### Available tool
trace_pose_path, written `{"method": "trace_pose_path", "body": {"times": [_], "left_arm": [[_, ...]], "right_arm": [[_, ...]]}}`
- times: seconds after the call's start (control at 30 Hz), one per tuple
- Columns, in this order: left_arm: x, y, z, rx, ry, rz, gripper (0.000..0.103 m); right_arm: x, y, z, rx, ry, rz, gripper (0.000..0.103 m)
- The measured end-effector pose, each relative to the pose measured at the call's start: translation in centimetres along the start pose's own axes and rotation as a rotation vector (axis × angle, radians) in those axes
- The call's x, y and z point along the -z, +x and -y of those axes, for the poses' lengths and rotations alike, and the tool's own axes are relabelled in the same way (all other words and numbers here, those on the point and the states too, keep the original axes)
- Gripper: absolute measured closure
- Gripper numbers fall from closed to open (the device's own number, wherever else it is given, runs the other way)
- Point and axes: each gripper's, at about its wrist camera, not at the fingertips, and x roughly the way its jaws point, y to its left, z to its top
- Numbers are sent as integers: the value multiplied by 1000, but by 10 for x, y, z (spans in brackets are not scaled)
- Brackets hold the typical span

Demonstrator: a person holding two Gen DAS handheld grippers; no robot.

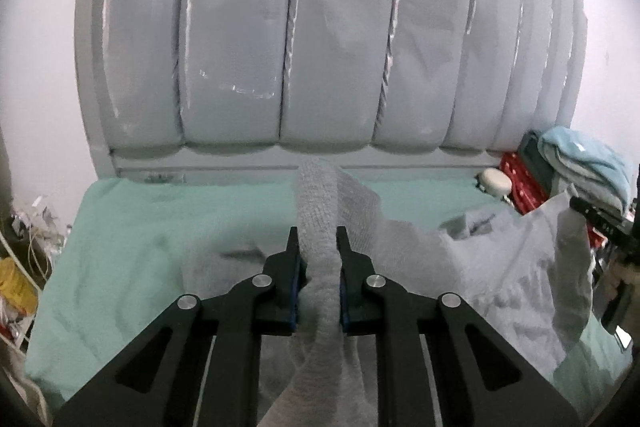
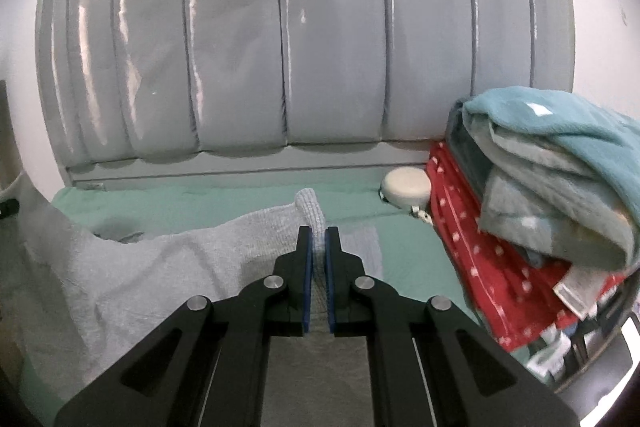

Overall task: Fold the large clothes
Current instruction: 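Lift the hoodie with both tools, raising it toward the headboard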

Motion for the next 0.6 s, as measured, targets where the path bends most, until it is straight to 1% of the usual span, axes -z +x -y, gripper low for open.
{"method": "trace_pose_path", "body": {"times": [0.07,0.13,0.27,0.37,0.53,0.6], "left_arm": [[-11,8,-2,-6,8,22,88],[-18,19,-9,-22,1,30,89],[-21,44,-27,-48,-54,9,89],[-23,53,-35,-71,-54,6,89],[-26,66,-45,-92,-50,22,90],[-25,75,-50,-87,-80,15,90]], "right_arm": [[-11,12,1,0,5,-2,98],[-23,21,-1,3,-8,15,98],[-49,37,-17,24,-79,63,98],[-63,50,-34,32,-130,84,98],[-74,71,-51,36,-165,95,98],[-75,78,-55,50,-182,95,98]]}}
